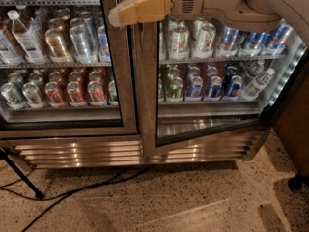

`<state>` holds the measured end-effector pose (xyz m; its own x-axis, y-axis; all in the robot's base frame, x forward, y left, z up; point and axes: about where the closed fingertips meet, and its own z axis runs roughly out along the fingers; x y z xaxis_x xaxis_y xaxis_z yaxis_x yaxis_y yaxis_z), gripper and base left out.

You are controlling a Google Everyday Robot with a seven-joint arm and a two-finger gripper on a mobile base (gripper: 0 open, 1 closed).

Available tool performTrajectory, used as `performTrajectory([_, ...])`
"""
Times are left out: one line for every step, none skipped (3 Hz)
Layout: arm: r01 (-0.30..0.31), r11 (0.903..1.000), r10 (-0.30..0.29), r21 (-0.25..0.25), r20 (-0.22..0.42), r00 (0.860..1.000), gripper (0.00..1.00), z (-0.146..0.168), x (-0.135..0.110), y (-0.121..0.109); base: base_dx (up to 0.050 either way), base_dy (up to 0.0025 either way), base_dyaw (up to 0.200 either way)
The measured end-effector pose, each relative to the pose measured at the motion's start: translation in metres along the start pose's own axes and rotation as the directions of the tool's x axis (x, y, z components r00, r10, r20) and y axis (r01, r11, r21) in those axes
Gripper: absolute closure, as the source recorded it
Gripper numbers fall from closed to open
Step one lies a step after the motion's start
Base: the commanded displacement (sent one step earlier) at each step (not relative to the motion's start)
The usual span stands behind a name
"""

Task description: Open right fridge door

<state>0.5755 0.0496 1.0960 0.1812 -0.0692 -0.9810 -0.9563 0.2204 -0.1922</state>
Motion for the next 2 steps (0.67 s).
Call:
performTrajectory([-0.002,1.0000,0.002,0.002,-0.041,0.999,0.00,-0.0047,0.0043,0.0010,0.000,0.00000,0.000])
performTrajectory([-0.002,1.0000,0.002,0.002,-0.041,0.999,0.00,-0.0046,0.0042,0.0010,0.000,0.00000,0.000])
